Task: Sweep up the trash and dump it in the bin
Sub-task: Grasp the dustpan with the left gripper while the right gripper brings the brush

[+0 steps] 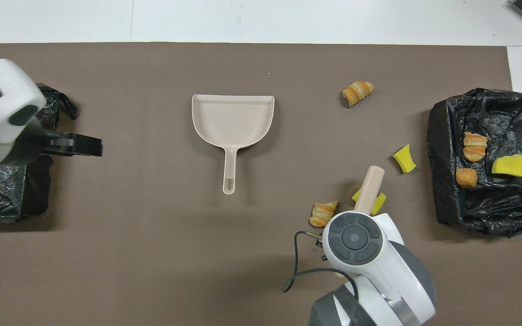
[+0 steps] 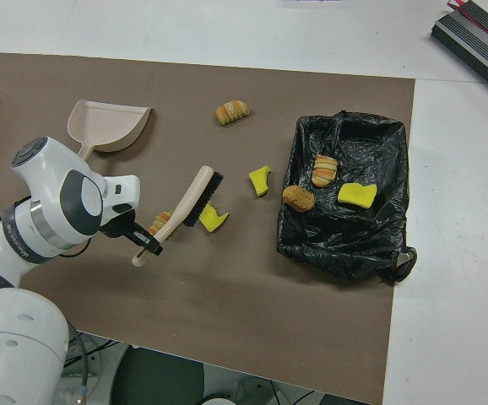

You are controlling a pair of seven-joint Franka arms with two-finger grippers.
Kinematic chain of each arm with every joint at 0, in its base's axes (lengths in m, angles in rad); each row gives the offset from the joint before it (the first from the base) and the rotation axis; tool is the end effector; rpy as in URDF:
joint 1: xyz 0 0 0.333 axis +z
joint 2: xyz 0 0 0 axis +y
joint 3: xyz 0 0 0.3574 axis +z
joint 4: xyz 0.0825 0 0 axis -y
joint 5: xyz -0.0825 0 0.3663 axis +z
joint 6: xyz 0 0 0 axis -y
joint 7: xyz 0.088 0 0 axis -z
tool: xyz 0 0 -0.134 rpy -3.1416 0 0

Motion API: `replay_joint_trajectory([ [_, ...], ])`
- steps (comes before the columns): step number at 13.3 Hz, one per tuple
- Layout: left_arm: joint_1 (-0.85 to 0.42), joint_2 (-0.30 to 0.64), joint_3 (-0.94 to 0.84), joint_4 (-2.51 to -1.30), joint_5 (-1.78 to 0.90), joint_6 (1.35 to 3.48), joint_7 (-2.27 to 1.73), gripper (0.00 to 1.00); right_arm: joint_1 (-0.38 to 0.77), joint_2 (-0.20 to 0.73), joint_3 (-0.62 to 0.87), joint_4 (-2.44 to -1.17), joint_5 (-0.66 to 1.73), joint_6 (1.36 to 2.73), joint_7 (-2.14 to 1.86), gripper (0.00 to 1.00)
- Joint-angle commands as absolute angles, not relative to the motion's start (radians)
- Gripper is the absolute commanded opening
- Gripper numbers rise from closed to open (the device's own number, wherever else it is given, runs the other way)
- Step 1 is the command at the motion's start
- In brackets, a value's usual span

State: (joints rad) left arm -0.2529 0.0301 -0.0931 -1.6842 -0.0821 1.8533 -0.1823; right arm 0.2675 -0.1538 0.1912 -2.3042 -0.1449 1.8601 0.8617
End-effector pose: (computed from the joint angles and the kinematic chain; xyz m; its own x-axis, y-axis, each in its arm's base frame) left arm 0.5367 -0.2017 0.5970 0.9831 -0.1380 0.1202 -0.1511 -0.9826 0.1075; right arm 0.3872 0.1762 0.4138 0.9330 -0.3514 -0.0771 -0.3108 -0.8953 0.3192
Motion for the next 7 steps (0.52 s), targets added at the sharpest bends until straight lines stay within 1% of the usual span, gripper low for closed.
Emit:
replay_joint_trajectory([
  [1, -0.371, 0.162, -0.077, -1.671, -0.087, 1.949, -0.259, 1.0, 0.157, -0.127, 0.202, -2.303, -0.243, 1.894, 0.686, 0.0],
  [3, -0.426, 0.251, -0.077, -1.675, -0.072, 2.008, -0.323, 1.0, 0.106, -0.117, 0.202, -2.299, -0.325, 1.908, 0.564, 0.0],
  [6, -0.463, 0.311, -0.078, -1.719, -0.074, 2.121, -0.362, 1.0, 0.042, -0.089, 0.202, -2.295, -0.44, 1.951, 0.485, 0.0],
  [7, -0.478, 0.311, -0.078, -1.751, -0.074, 2.149, -0.362, 1.0, 0.04, -0.069, 0.202, -2.295, -0.465, 1.951, 0.485, 0.0],
])
